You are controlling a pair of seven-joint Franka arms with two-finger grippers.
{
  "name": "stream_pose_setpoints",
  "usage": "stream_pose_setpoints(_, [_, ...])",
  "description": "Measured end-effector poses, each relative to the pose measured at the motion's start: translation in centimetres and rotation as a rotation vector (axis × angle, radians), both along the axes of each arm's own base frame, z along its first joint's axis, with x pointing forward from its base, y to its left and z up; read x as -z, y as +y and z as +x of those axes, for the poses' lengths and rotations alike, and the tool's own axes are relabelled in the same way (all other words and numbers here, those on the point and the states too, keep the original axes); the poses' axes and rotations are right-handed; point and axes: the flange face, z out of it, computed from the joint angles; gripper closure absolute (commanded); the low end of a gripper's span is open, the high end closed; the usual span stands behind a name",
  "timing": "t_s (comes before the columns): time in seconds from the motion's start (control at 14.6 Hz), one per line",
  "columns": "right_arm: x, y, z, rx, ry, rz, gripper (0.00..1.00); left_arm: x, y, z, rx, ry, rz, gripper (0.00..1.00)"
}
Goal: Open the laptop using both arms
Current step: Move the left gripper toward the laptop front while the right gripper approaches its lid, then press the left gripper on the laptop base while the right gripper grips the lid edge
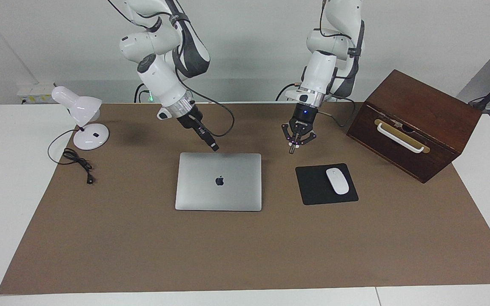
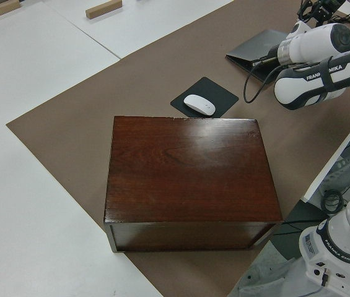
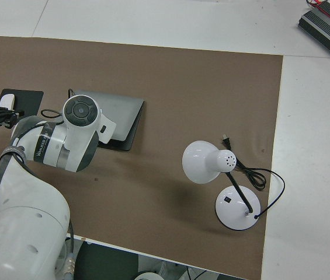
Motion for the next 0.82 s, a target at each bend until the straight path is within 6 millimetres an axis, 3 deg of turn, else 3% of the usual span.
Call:
stream_pose_setpoints(0.27, [1.5,1.3,-0.1,0.021,-0.007,0.006,0.27,1.5,-1.6,-1.8,0.017,-0.006,-0.042,1.0])
stream_pose_setpoints(0.82, [2.7,0.8,0.0,0.039,-0.01,0.055,0.27,2.2,-3.3,-3.6,0.032,0.007,-0.079,1.0])
